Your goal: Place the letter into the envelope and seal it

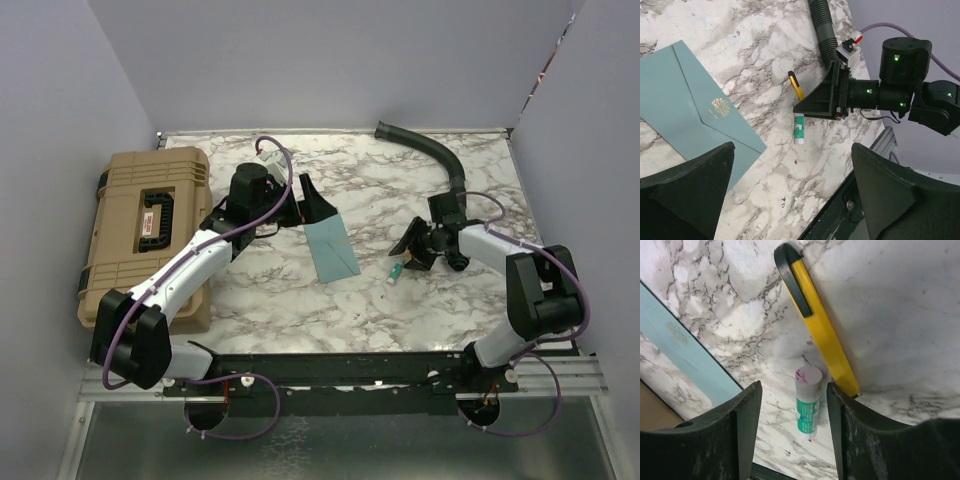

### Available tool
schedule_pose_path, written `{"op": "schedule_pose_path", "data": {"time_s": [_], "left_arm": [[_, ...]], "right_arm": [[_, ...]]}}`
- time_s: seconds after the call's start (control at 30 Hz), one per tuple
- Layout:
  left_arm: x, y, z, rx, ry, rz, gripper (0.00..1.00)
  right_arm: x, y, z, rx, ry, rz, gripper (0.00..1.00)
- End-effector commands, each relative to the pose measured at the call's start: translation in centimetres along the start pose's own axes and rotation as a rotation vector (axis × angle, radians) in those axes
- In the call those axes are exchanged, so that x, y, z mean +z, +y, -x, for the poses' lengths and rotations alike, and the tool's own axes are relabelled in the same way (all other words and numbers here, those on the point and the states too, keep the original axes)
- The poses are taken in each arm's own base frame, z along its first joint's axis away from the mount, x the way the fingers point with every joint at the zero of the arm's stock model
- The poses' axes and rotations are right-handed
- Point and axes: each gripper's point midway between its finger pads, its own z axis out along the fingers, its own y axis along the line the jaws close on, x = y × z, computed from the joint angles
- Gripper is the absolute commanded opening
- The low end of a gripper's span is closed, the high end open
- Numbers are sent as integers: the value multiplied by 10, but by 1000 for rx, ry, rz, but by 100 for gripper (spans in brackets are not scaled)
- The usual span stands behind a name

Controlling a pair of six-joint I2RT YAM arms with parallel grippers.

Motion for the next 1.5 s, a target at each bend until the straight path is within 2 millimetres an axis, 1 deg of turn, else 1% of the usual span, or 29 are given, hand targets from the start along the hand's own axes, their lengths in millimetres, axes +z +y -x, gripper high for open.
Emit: {"op": "schedule_pose_path", "data": {"time_s": [0.0,0.13,0.23,0.37,0.43,0.53,0.67,0.73,0.77,0.87,0.93,0.97,1.0,1.03,1.13,1.2,1.23,1.37,1.4,1.47], "left_arm": [[0,15,-1,15,-3,66,99],[-3,26,-1,18,-8,133,99],[-7,39,3,15,-29,217,99],[-21,60,12,23,-77,369,99],[-30,67,18,38,-104,437,99],[-42,69,28,63,-151,480,99],[-56,69,38,76,-205,527,99],[-67,63,49,92,-240,542,99],[-75,56,58,107,-265,548,99],[-107,37,84,152,-355,584,99],[-128,28,95,165,-412,608,99],[-138,23,99,171,-433,616,99],[-146,20,101,177,-446,621,99],[-155,16,103,180,-459,631,99],[-179,8,108,187,-504,658,99],[-198,2,114,189,-552,678,99],[-206,-2,117,195,-576,679,99],[-241,-20,129,220,-680,678,99],[-248,-24,132,226,-700,677,99],[-260,-30,135,235,-731,674,99]], "right_arm": [[-23,-2,10,-67,-60,-48,58],[-49,6,24,-118,-147,-53,59],[-66,10,34,-161,-205,-60,59],[-90,10,47,-218,-299,-85,59],[-107,6,57,-233,-381,-119,59],[-129,6,66,-278,-479,-122,60],[-151,5,70,-294,-552,-131,60],[-167,4,74,-284,-596,-147,59],[-177,5,76,-281,-625,-150,59],[-214,3,83,-254,-720,-189,60],[-237,0,86,-234,-772,-224,65],[-251,1,89,-224,-800,-237,67],[-258,-4,88,-218,-806,-265,68],[-270,-2,90,-210,-826,-277,72],[-295,-5,89,-190,-850,-317,79],[-311,-4,87,-181,-866,-323,80],[-319,-3,86,-185,-878,-316,80],[-346,4,81,-193,-932,-261,91],[-351,5,79,-192,-941,-249,93],[-360,8,76,-193,-953,-225,99]]}}
